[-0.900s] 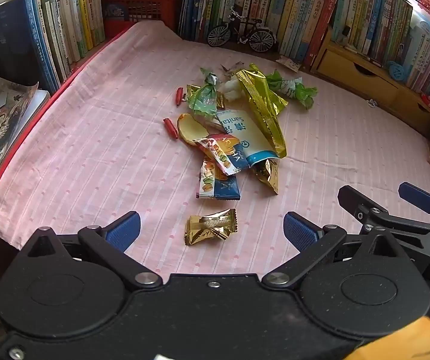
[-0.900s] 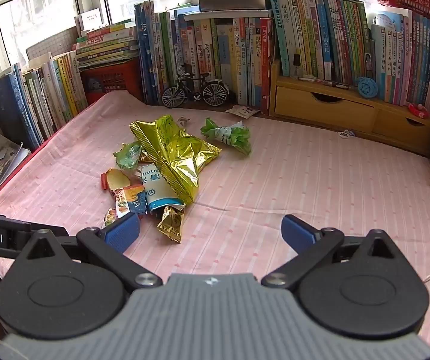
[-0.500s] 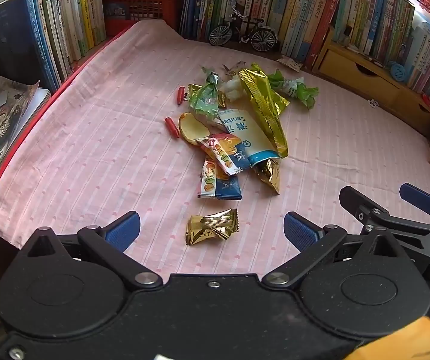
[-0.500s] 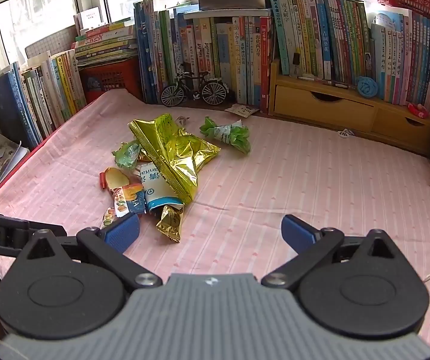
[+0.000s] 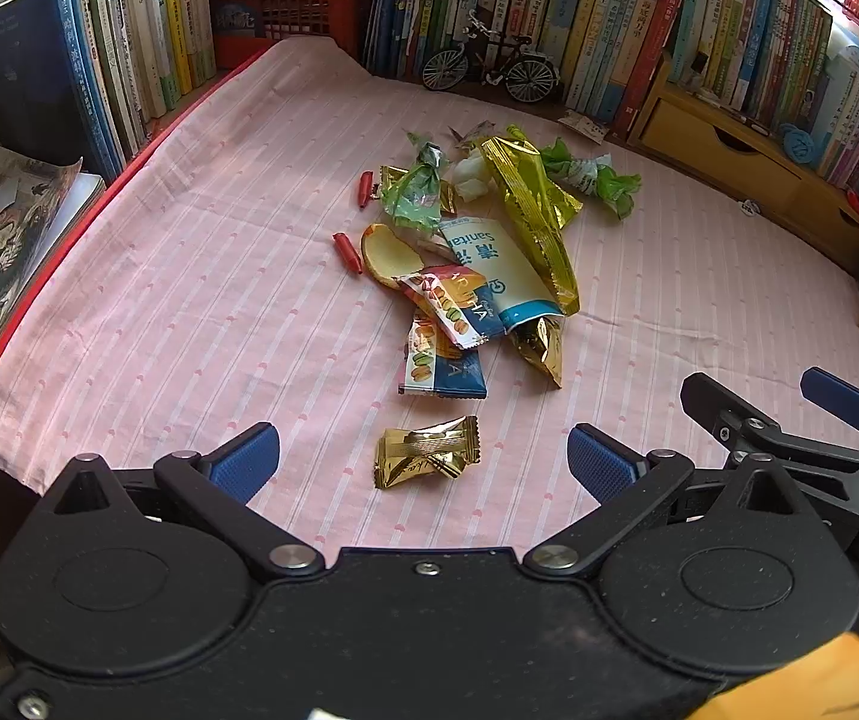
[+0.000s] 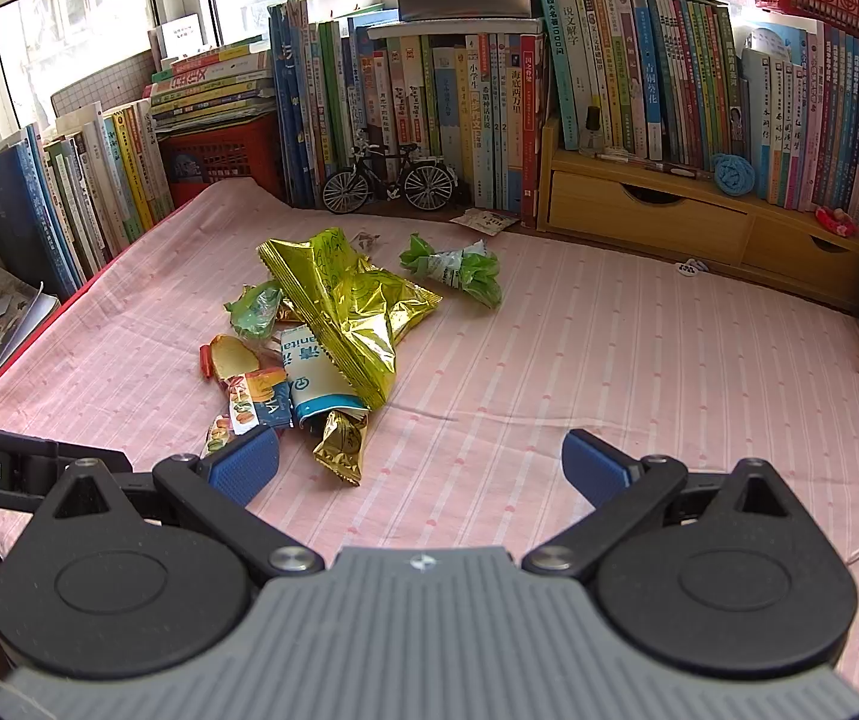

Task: Collect trash

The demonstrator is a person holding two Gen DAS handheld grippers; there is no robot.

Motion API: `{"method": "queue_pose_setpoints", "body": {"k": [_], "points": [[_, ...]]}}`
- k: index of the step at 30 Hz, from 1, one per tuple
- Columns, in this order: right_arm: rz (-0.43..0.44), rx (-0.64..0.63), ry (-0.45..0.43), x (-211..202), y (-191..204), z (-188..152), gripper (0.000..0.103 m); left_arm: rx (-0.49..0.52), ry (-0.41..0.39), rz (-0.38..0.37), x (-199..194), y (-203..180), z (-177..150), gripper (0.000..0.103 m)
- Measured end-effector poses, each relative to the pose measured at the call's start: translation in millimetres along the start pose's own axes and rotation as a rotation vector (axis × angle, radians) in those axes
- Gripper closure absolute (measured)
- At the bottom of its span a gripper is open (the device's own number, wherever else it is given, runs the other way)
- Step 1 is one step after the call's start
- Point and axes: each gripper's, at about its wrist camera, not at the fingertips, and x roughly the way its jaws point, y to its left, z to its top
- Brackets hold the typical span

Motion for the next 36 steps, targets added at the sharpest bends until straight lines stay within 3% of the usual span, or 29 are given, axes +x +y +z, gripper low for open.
{"method": "queue_pose_setpoints", "body": {"k": [36], "points": [[0.013, 0.012, -0.037, -8.4, 0.7, 0.5, 0.0, -0.012, -0.001, -0.001, -4.1, -0.6, -3.9, 0.001]]}}
